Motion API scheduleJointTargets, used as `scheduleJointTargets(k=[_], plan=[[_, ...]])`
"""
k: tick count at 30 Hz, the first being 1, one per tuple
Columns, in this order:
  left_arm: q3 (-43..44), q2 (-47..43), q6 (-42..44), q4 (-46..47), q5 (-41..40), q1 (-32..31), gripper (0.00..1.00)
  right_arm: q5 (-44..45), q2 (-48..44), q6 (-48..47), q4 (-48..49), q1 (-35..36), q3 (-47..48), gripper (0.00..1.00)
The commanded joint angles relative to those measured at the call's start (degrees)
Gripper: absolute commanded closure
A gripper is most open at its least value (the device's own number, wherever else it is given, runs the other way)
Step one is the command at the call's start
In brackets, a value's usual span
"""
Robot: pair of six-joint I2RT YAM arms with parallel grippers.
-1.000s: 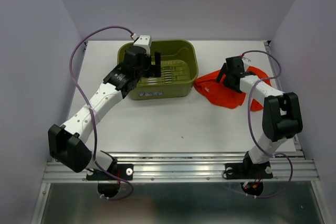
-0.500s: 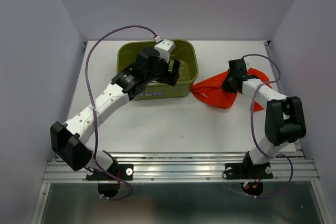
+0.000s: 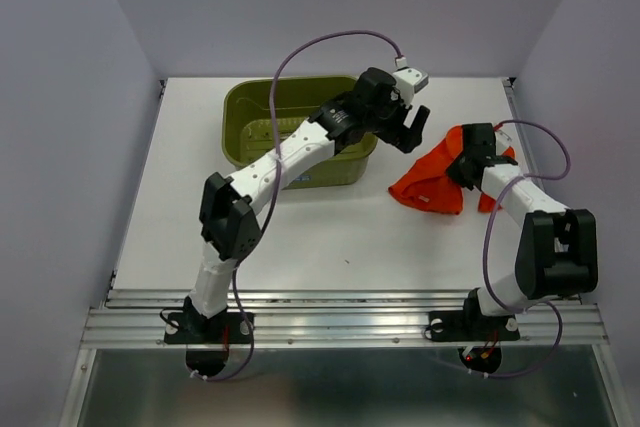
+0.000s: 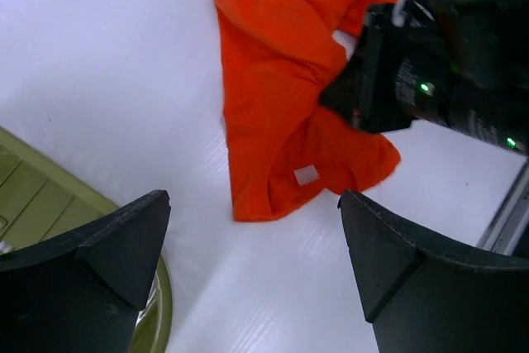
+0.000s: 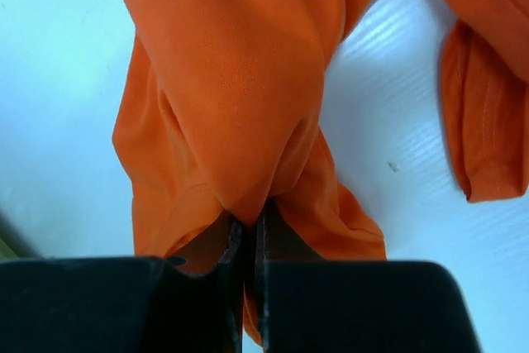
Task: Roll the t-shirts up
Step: Move the bin to the center of the board.
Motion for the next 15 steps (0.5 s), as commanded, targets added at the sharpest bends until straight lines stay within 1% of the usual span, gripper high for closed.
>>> scheduleJointTargets(k=[1,3,4,5,7,10,15], plan=[[17.75,9.03,-0.13,-3.57,-3.46,0.59,0.05,0.16,-4.47,1.72,-0.38,0.22,-1.76,0.99],[21.79,12.3,-1.1,-2.87,-5.04,0.85,0.05,0.25,-5.35,1.72,-0.56,0.22,-2.37,0.99],[24.94,13.88,-1.45,-2.61,-4.44,1.37,0.05,0.6,-5.79,1.89,-0.56,0.22,-3.07,0.99],[25.85,16.34,-1.98,-1.21,-3.82,1.81,0.05,0.51,-6.23,1.98,-0.56,0.22,-3.43,0.99],[26.12,18.54,-4.09,2.12,-2.59,3.04,0.05,0.25,-7.2,1.89,-0.56,0.22,-4.13,0.99],[25.68,19.96,-5.58,4.51,-2.23,4.36,0.05,-0.19,-8.25,1.37,-0.64,0.22,-4.49,0.99],[25.68,23.12,-6.2,4.43,-6.01,8.05,0.05,-2.74,-9.75,-0.57,-0.73,0.22,-4.93,0.99]])
